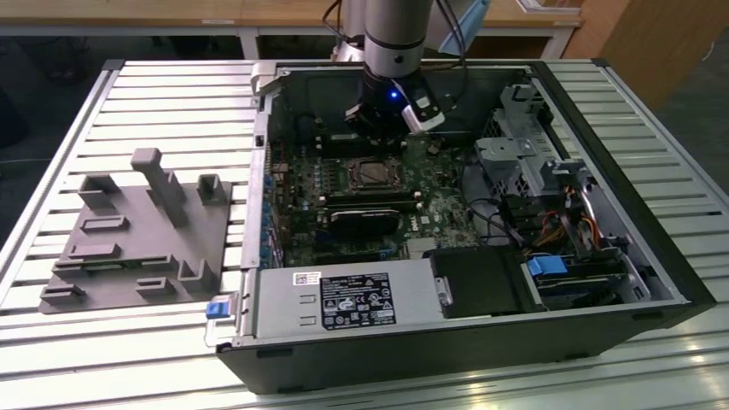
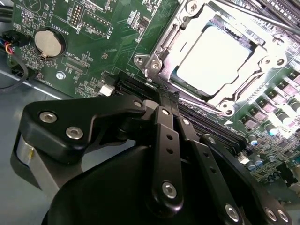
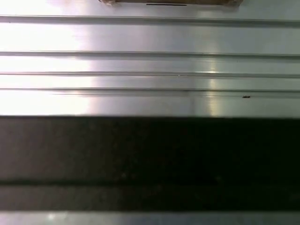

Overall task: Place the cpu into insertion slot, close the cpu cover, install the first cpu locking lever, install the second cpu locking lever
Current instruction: 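Install the first cpu locking lever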

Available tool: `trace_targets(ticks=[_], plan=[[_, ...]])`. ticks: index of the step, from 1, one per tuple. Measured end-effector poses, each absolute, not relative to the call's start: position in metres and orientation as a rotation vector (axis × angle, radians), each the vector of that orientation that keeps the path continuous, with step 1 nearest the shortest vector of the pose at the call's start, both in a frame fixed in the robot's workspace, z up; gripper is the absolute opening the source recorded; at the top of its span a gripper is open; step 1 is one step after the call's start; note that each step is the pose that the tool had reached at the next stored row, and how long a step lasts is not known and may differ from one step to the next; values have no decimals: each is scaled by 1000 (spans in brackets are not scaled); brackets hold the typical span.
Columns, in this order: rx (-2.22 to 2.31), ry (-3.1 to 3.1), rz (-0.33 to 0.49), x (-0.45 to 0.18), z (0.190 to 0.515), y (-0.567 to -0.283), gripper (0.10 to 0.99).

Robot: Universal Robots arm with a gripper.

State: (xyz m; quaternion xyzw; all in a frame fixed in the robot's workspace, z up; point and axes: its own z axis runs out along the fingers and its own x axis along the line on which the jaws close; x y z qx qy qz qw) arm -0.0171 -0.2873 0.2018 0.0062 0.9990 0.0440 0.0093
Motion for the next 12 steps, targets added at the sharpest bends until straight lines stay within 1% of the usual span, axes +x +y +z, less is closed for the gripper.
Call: trace_targets(ticks=[7,12], plan=[[19,3122,102,-16,199,-287,122],[19,3121,100,-16,199,-287,122]])
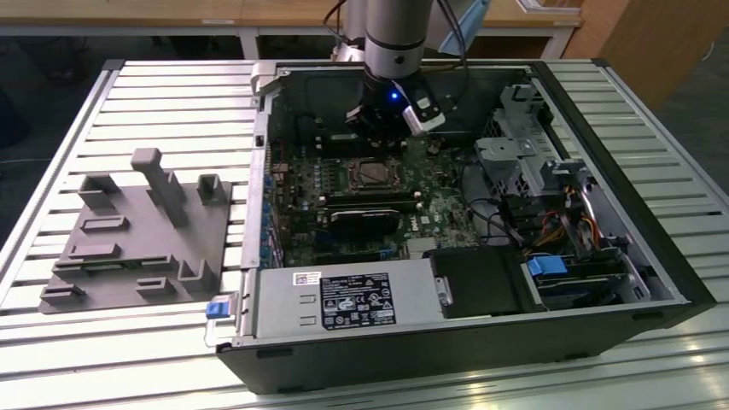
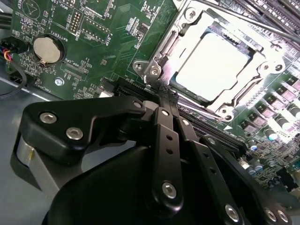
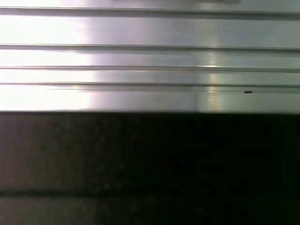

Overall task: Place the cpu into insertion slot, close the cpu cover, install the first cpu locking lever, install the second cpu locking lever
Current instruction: 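Install the first cpu locking lever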

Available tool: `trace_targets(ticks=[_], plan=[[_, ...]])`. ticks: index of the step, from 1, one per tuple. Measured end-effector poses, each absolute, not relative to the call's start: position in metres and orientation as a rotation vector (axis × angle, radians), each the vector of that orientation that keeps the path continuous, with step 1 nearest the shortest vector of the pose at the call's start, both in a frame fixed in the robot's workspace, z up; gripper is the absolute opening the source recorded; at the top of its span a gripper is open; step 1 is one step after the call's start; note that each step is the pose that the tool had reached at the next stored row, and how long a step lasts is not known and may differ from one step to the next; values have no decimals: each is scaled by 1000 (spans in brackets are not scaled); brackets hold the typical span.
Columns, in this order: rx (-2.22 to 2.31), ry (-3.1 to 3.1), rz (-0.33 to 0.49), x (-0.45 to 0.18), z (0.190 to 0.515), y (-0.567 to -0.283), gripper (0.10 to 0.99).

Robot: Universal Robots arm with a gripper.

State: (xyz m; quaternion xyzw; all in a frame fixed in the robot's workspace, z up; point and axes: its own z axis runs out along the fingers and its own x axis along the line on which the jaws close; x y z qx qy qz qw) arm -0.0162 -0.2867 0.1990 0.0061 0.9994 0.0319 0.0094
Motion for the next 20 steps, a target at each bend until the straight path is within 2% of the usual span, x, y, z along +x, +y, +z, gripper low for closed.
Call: trace_targets(ticks=[20], plan=[[19,3122,68,-16,198,-286,122]])
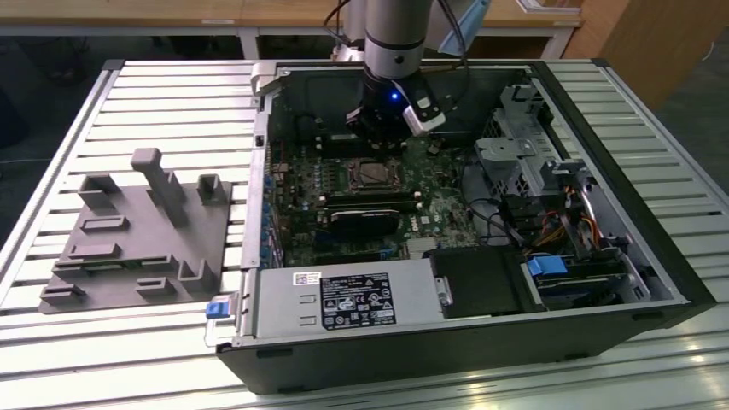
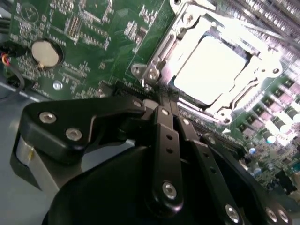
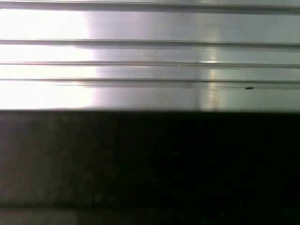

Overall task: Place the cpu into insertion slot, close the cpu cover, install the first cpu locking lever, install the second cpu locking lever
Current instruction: 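Install the first cpu locking lever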

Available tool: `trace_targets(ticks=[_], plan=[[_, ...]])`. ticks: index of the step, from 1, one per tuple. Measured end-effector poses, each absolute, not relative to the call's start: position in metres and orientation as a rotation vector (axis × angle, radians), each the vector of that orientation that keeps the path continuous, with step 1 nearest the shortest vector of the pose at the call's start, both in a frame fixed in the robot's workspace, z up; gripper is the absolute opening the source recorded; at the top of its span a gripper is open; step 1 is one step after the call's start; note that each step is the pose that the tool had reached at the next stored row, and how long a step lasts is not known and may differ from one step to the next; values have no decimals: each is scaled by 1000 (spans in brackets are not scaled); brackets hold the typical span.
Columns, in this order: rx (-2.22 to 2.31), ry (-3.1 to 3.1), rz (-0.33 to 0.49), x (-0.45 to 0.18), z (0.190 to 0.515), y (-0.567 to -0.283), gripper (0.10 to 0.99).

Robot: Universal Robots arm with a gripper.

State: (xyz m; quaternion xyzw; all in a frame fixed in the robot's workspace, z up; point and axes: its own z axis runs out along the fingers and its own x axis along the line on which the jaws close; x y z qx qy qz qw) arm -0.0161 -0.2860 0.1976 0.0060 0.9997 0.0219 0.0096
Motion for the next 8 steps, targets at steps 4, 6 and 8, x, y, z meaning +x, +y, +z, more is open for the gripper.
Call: trace_targets(ticks=[4,6,8], plan=[[19,3122,67,-16,198,-286,122],[19,3122,66,-16,197,-286,122],[19,3122,66,-16,196,-285,122]])
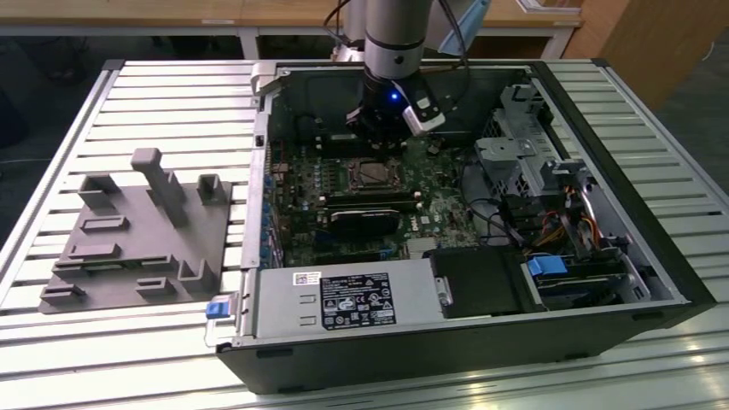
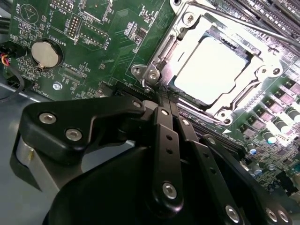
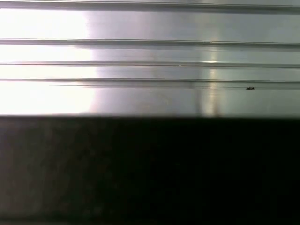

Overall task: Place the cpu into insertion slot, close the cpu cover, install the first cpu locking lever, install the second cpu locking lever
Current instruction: 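Install the first cpu locking lever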

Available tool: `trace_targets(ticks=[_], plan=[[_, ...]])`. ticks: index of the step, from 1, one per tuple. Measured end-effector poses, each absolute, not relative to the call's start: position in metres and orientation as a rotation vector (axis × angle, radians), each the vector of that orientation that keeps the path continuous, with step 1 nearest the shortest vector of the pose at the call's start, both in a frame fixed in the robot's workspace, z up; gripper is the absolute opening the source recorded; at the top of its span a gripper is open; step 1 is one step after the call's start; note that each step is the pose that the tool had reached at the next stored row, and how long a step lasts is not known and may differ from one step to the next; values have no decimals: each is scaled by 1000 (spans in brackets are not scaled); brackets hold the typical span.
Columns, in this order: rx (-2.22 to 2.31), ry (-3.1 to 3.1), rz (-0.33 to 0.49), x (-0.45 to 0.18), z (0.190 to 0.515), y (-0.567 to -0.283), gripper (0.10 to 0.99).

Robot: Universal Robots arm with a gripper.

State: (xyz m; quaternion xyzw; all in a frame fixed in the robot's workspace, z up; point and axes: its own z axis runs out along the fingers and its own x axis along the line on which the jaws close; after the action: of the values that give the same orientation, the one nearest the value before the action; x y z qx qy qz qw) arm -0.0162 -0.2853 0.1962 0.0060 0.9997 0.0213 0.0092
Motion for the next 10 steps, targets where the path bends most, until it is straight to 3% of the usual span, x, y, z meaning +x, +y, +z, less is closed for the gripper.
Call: trace_targets(ticks=[10], plan=[[19,3122,68,-16,207,-283,122]])
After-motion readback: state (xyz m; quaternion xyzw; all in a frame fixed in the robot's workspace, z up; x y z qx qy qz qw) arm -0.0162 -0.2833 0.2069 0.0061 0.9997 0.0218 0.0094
